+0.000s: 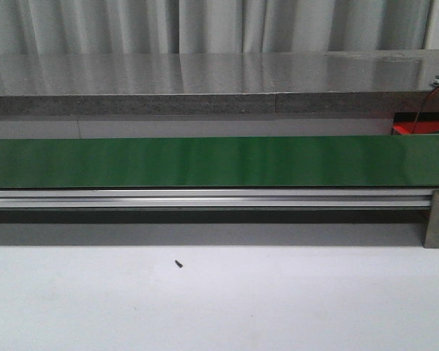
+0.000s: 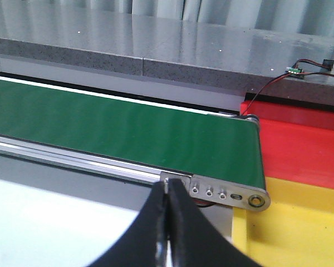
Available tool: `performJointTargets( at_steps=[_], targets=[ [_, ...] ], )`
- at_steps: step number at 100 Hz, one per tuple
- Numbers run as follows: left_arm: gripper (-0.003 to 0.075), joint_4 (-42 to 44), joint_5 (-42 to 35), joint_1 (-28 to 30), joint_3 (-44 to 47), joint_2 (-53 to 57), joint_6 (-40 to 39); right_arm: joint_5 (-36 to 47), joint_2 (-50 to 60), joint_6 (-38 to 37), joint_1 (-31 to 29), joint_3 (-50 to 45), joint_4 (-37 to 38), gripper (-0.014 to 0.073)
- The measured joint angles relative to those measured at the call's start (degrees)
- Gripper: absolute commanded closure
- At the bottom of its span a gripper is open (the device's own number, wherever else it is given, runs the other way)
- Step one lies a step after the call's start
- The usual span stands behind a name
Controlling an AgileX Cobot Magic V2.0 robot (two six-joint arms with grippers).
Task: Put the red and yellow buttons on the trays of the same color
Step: 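Lower the open left gripper over a red button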
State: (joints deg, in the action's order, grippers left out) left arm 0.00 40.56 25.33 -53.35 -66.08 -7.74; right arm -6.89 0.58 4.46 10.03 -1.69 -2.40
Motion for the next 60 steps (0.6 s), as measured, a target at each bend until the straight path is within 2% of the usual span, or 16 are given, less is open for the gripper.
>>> performJointTargets(
  at_steps=[21, 60],
  targets=[
    [0.0114, 0.0, -1.5, 4.2, -3.7, -10.5, 0.0, 0.0, 0.0, 0.0, 0.0, 0.0, 0.0, 0.069],
    [0.0114, 1.4, -4.3, 4.3, -9.4, -25.9, 0.0, 0.0, 0.0, 0.0, 0.0, 0.0, 0.0, 0.069]
  ],
)
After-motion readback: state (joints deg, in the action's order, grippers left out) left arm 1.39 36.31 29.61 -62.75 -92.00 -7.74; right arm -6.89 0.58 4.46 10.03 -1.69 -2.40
